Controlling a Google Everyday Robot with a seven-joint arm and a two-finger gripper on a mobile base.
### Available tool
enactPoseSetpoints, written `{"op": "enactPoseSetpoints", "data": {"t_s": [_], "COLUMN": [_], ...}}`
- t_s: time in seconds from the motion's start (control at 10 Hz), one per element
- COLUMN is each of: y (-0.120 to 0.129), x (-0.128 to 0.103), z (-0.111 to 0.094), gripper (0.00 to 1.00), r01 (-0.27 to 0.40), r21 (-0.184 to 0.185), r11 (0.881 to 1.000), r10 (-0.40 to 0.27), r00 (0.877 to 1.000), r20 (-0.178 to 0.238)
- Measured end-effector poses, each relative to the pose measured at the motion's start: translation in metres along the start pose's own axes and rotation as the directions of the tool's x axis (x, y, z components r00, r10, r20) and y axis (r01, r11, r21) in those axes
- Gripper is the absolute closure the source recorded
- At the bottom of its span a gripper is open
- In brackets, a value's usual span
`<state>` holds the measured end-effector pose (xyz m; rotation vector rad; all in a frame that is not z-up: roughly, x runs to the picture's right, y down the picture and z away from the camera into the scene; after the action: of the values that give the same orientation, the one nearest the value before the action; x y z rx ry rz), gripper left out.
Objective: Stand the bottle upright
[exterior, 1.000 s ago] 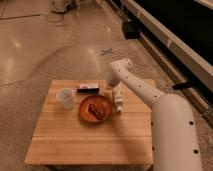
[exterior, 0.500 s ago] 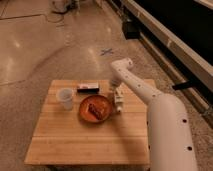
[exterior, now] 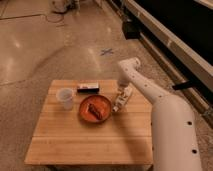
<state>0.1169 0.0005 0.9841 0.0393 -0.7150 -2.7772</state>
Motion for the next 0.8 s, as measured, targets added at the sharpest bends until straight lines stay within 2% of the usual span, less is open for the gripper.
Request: {"op": "enactPoseSetpoints", "data": {"t_s": [0.5, 0.8], "y": [-0.002, -0.011], "x": [-0.053, -0.073], "z": [-0.012, -0.021], "gripper": [1.00, 1.00], "r01": [-0.045, -0.053], "r21": [-0.002, 0.010], "r11": [0.999, 0.999], "r10": [0.045, 0.052], "r00": [0.996, 0.991], "r20": [0.082, 0.122]}}
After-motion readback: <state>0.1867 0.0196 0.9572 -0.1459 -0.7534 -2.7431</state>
